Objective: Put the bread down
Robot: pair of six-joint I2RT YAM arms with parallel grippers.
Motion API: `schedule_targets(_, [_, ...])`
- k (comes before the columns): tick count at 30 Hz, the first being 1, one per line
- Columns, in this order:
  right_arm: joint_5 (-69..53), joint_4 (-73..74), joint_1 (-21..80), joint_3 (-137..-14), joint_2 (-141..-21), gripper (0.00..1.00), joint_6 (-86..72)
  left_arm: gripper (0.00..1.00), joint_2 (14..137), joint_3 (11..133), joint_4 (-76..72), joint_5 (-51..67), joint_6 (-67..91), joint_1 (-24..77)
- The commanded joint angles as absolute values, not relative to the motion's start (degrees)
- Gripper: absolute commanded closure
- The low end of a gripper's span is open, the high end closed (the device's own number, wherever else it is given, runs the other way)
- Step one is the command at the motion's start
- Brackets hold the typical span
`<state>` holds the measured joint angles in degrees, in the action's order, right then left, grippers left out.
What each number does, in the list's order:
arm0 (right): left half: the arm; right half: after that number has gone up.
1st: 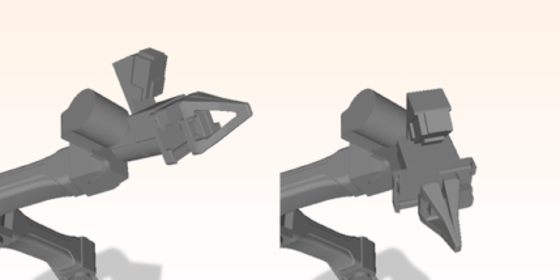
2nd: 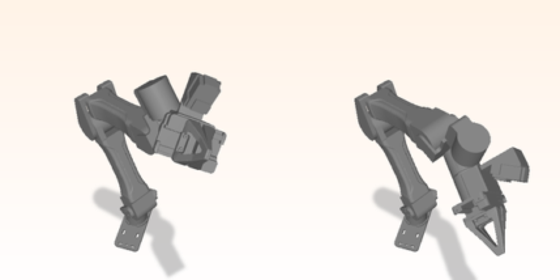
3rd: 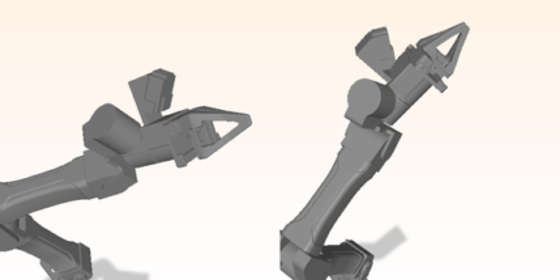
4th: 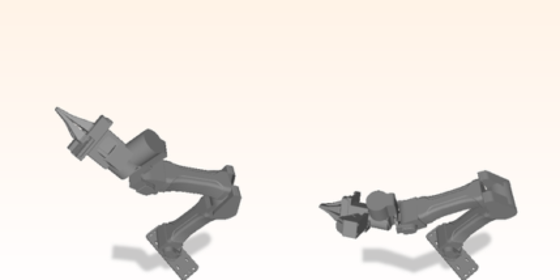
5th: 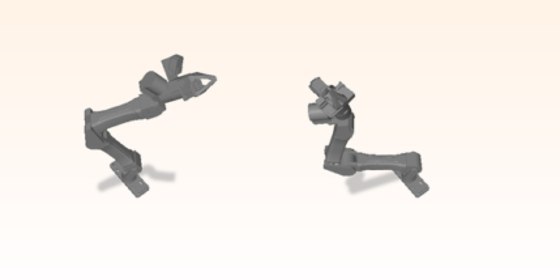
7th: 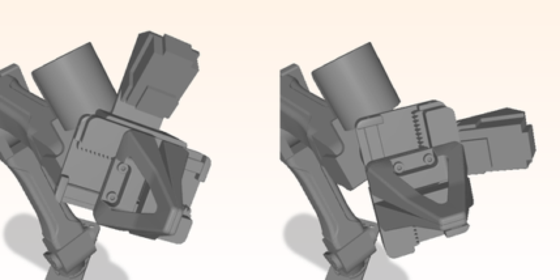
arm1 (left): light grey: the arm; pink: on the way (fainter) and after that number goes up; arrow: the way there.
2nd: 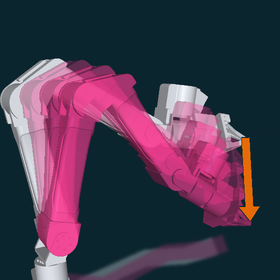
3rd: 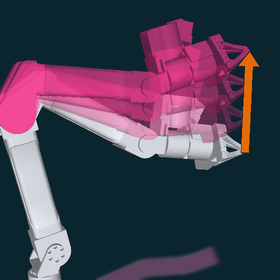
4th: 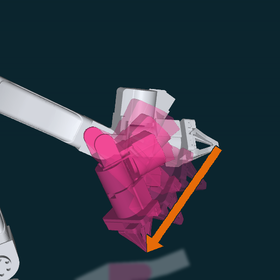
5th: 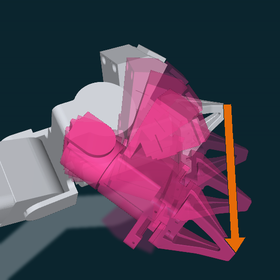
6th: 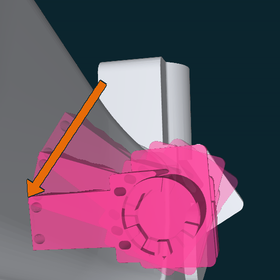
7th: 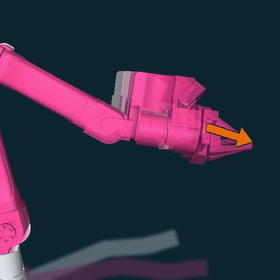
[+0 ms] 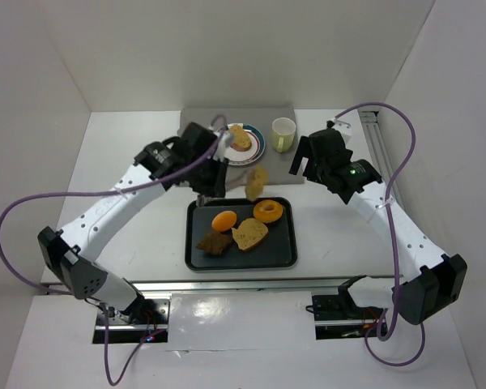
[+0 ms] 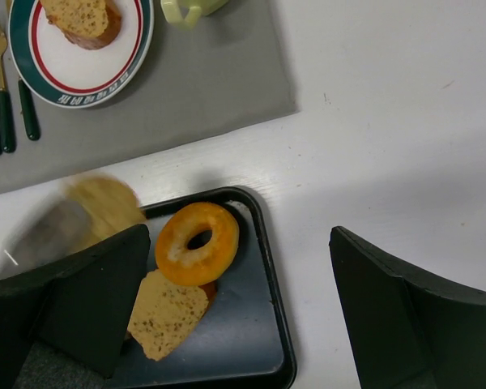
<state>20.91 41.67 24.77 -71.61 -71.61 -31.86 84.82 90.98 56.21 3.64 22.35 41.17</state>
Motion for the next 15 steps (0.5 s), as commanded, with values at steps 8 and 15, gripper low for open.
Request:
schedule_targets(8, [22.0, 41.5, 25.1, -73.6, -71.5, 0.01, -31.7, 1.00, 101.0, 103.8, 46.5, -2.1, 29.4, 25.4])
schedule_targets(15, [21.4, 41.0, 25.1, -72.9, -72.0, 0.01, -31.7, 1.00, 112.8, 113.6, 44.8, -1.8, 32.1, 19.8])
